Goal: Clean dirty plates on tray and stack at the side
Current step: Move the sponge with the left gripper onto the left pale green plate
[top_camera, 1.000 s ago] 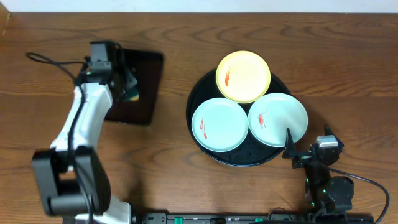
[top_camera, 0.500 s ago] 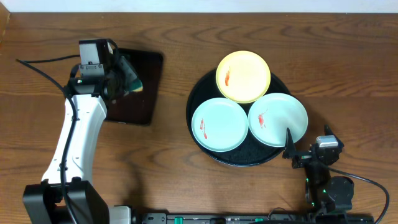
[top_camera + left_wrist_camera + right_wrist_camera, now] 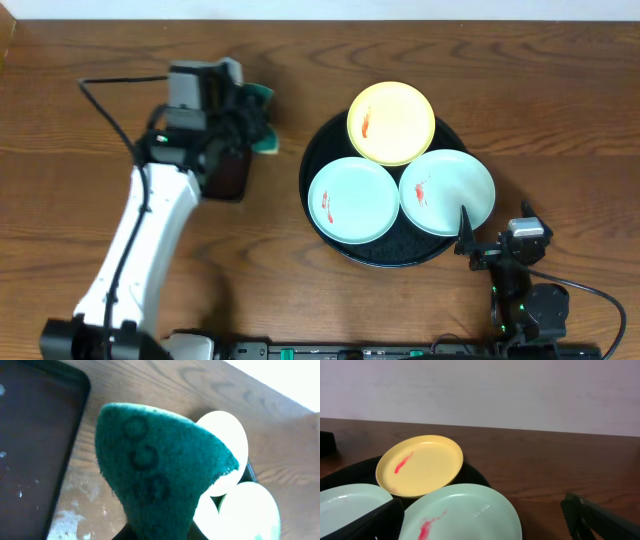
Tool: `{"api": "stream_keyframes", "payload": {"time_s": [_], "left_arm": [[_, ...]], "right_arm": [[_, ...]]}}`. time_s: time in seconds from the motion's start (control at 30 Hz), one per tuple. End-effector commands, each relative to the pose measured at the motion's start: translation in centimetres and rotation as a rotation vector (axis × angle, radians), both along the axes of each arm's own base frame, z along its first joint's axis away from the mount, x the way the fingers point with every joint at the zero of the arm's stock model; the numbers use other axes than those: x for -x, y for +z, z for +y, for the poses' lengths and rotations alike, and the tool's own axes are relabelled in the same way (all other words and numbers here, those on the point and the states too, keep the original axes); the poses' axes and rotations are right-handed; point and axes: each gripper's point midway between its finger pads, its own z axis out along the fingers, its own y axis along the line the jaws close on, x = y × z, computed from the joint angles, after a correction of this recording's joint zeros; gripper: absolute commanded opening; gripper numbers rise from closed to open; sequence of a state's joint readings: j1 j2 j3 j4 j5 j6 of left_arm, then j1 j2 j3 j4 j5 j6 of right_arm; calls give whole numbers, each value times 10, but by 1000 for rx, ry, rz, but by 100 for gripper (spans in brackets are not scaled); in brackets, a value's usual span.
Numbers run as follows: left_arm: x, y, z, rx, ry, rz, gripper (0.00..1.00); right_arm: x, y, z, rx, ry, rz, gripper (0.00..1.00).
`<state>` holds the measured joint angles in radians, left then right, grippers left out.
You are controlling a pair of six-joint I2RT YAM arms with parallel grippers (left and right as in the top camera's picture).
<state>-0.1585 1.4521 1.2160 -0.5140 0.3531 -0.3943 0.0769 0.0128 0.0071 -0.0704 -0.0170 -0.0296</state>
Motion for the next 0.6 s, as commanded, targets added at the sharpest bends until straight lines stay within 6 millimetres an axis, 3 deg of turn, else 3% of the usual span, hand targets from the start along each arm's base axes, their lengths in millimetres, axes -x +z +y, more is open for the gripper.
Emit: {"api": "stream_keyframes", "payload": {"time_s": [0.0,0.2,0.3,0.43,0.57], "left_arm": [[3,1,-2,-172,38,-33,7],[11,-30,-20,-258,79,50,7],[13,-47,-30,-220,111,115,7],[24,-68,-70,-122,28,204,7],[34,-87,-95,-110,8,259,7]], "right_arm": [[0,-2,-3,-13,-16,6,99],[0,-2,-3,-13,-16,6,99],[0,-2,-3,-13,-16,6,99],[0,-2,-3,-13,-16,6,99],[0,-2,-3,-13,-16,6,99]]}}
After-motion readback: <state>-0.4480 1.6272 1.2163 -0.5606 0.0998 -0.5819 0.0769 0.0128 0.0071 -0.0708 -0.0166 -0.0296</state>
